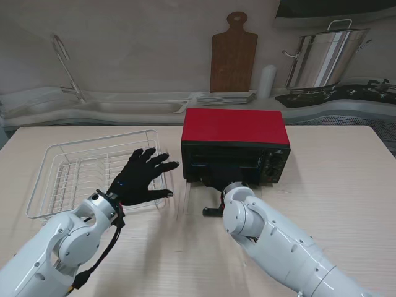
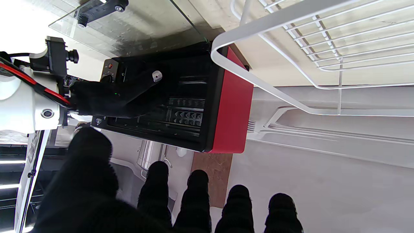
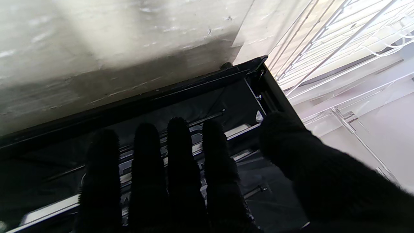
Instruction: Slide the trays into the oven
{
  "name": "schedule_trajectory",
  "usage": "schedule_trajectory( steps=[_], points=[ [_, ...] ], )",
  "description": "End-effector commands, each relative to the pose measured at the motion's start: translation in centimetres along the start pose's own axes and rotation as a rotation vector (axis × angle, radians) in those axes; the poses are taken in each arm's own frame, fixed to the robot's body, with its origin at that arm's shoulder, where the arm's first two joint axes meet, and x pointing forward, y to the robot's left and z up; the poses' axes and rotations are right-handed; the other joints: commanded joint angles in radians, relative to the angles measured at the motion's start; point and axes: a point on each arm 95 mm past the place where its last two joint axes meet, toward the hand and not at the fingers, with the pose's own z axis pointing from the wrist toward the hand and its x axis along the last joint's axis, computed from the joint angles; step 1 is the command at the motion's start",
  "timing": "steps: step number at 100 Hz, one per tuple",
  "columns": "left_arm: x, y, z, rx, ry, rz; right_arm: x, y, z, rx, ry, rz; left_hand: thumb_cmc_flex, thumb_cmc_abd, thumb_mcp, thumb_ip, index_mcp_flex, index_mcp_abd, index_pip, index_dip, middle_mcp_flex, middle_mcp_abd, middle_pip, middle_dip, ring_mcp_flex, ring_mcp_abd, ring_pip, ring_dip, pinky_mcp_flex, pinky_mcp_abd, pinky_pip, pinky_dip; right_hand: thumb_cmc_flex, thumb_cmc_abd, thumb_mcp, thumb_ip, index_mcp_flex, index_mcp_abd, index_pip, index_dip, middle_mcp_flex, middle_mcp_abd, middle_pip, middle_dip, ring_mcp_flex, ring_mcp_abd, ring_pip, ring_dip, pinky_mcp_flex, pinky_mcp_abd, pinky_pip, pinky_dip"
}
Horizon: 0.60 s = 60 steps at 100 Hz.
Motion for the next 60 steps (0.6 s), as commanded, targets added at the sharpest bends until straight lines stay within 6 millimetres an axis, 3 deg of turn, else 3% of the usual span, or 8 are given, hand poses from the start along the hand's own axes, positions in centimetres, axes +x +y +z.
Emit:
schedule_trajectory(
  steps=[1, 39, 60],
  points=[
    [0.28, 0.04, -0.17, -0.012, 0.003, -0.002, 0.66, -0.22, 0.31, 0.014, 0.002, 0.008, 0.004, 0.045, -0.037, 0.039, -0.011, 0.016, -0.009, 0.010, -0.038, -0.006, -0.009, -0.009, -0.030, -0.024, -0.016, -0.012, -0.009, -0.020, -0.049, -0.015, -0.059, 0.004, -0.031, 0.048, -0.039, -0.020, -0.002, 0.000, -0.056, -0.039, -0.014, 0.018, -0.029, -0.024, 0.001, 0.006, -0.023, -0.020, -0.017, 0.010],
    [0.20, -0.03, -0.27, -0.013, 0.000, 0.000, 0.71, 0.01, 0.97, 0.009, -0.013, 0.009, 0.004, 0.044, -0.038, 0.039, -0.011, 0.017, -0.009, 0.010, -0.037, -0.005, -0.009, -0.009, -0.030, -0.023, -0.016, -0.012, -0.009, -0.020, -0.050, -0.016, -0.059, 0.005, -0.033, 0.049, -0.043, -0.025, 0.013, 0.005, -0.059, -0.042, -0.008, 0.019, -0.034, -0.029, 0.004, 0.007, -0.029, -0.026, -0.018, 0.010],
    [0.20, -0.15, -0.31, -0.006, 0.000, 0.001, 0.50, -0.01, 0.34, 0.032, -0.008, 0.026, 0.004, 0.044, -0.038, 0.039, -0.009, 0.016, -0.009, 0.010, -0.037, -0.008, -0.010, -0.009, -0.030, -0.024, -0.016, -0.011, -0.009, -0.020, -0.050, -0.016, -0.062, 0.007, -0.037, 0.049, -0.025, -0.033, 0.028, 0.013, -0.035, -0.042, 0.003, 0.022, -0.013, -0.023, 0.016, 0.012, -0.015, -0.022, -0.008, 0.015]
  ],
)
